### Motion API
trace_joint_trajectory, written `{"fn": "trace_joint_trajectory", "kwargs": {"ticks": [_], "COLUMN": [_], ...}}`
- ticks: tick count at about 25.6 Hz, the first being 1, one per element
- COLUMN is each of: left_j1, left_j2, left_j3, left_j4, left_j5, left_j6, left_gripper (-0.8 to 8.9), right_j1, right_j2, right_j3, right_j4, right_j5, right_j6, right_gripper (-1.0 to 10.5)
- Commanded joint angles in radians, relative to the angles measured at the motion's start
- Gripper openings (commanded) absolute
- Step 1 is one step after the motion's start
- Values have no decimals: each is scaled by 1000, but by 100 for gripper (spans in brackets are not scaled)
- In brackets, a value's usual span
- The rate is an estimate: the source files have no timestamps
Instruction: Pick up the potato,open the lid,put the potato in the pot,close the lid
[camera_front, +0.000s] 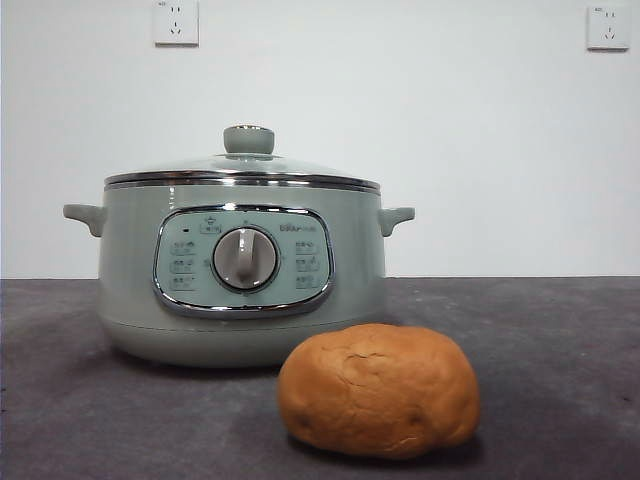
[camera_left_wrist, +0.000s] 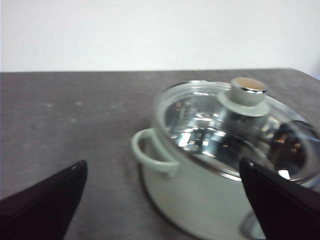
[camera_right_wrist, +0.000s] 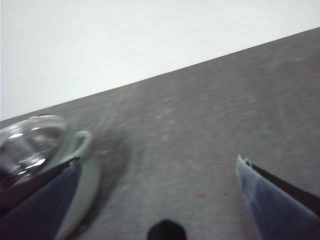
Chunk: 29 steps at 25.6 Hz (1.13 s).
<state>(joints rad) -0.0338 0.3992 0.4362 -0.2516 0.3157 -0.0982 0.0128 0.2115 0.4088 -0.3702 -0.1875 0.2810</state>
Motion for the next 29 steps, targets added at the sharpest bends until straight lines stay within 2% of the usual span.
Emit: {"fn": "trace_joint_trajectory", "kwargs": {"ticks": [1,6,10,13,16,19,23,26,29], "left_j1": [2,2,2,2,2,2,2,2,2], "left_j2": [60,175,251,307,354,391,415,419,419], "left_j3": [64,212,330,408,463,495,501,501,501], "left_j4": [-31,-153,-282,-370,-445,-508,-601,-653,-670], "left_j5": [45,228,336,393,440,455,473,470,470], "left_j6": [-4,-3,-3,-2,9,25,109,161,180], "left_gripper": [512,511,510,510,510,510,510,510,510], "right_j1": [0,0,1,1,2,33,165,293,441], "right_j2": [75,246,376,468,552,620,739,826,908], "right_j3": [72,233,362,451,515,557,585,585,585], "right_j4": [-29,-196,-378,-500,-577,-613,-620,-601,-583], "right_j5": [-87,-300,-369,-375,-394,-415,-399,-346,-282], "right_j6": [-3,-101,-206,-302,-367,-368,-397,-398,-398], "right_gripper": [667,660,660,660,660,660,660,660,660]}}
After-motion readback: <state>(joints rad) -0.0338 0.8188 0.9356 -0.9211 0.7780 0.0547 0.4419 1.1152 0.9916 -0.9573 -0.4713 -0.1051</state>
